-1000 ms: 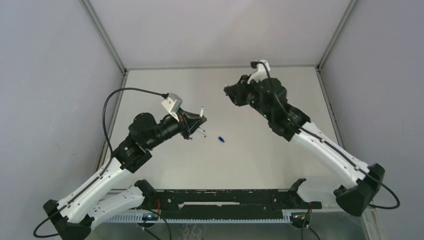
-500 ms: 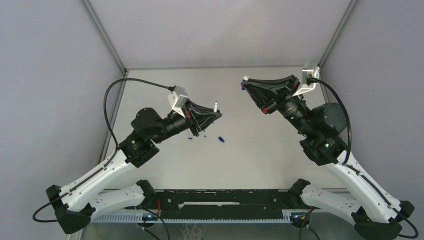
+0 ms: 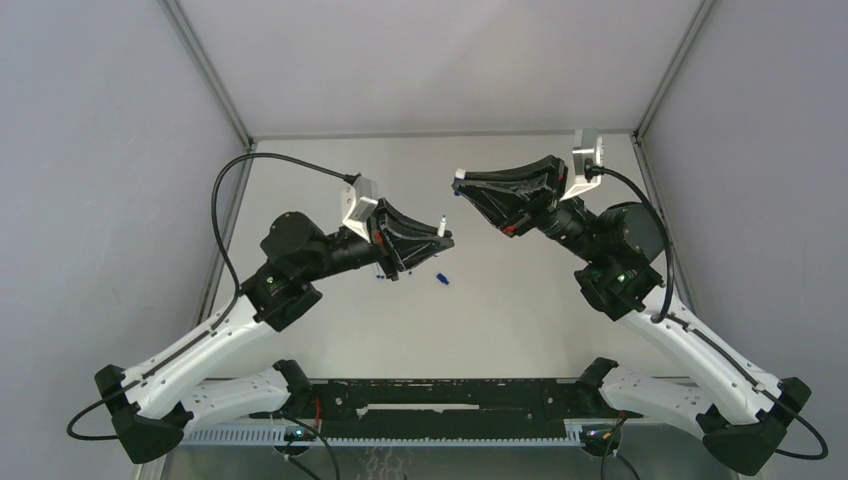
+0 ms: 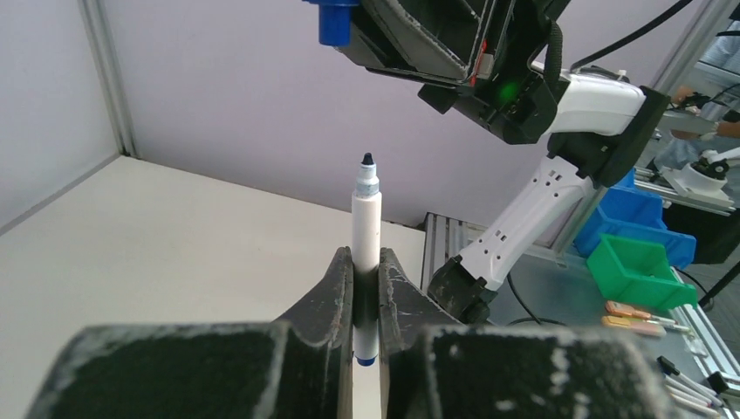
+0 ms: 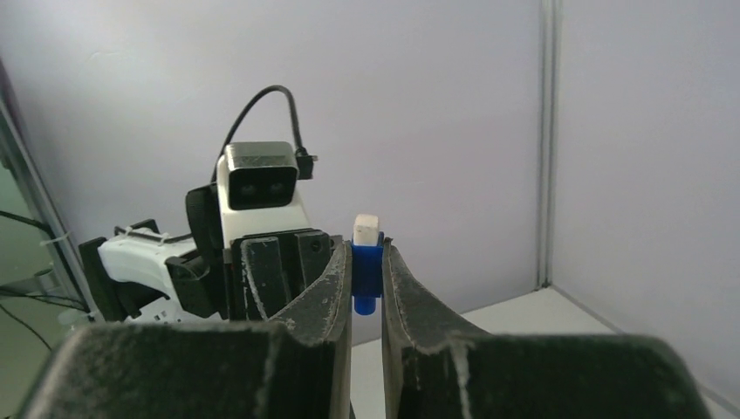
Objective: Insert the pens into the pen caps
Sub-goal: Insert the pen cap onto the pen.
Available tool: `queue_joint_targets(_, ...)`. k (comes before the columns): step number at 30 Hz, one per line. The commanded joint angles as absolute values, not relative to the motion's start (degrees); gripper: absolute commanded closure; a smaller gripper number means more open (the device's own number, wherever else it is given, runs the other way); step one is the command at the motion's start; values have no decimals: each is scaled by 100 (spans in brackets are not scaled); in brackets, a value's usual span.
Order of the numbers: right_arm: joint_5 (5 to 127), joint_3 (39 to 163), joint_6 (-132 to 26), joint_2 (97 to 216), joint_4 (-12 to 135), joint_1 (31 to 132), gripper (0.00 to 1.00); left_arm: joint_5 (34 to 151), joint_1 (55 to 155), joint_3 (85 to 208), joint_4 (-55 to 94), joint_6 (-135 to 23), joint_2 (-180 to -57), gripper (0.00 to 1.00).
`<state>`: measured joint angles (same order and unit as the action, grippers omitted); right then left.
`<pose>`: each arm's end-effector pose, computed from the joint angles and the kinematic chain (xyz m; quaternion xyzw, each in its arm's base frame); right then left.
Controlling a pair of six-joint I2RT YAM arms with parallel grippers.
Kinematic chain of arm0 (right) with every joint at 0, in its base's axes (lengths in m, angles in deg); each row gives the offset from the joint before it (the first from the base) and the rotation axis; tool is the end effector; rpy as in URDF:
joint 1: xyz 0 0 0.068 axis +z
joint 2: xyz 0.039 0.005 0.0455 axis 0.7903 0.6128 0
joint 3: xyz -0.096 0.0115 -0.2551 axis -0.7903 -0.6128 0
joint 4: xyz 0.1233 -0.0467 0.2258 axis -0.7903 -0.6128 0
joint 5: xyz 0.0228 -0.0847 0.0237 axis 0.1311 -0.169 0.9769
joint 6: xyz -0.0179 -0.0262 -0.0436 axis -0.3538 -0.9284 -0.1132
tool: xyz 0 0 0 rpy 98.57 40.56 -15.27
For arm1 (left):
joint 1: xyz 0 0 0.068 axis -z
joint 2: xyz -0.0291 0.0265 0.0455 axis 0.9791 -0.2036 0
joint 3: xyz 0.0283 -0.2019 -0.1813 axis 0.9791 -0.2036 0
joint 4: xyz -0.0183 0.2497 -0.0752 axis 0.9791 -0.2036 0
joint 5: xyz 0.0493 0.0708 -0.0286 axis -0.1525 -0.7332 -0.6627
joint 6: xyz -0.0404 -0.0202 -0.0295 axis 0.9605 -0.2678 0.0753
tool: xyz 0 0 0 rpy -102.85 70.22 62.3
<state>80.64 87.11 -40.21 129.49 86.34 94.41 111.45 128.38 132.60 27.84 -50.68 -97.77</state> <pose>0.1334 0.1395 0.4751 -0.2620 0.4352 0.5206 0.6863 0.1217 -0.1711 0.4298 0.3483 0.5194 -0.5444 0.5590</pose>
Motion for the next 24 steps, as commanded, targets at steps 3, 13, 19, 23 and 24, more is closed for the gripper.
queue_joint_targets(3,8546,8747,-3985,12971,9295,9582,100,11385,12896,13586,3087,-4974,-9753,100)
queue_joint_targets(13,8909,8747,-3940,13115,9246,9666,100,11361,12898,13576,3119,-4975,-9735,100)
queue_joint_targets(19,8951,8747,-3922,13190,9235,9686,100,11353,12896,13563,3126,-4996,-9698,100)
queue_joint_targets(23,8982,8747,-3923,13218,9229,9701,100,11299,12898,13533,3123,-5001,-9660,100)
queue_joint_targets(24,8986,8747,-3918,13222,9220,9700,100,11272,12901,13525,3128,-5006,-9647,100)
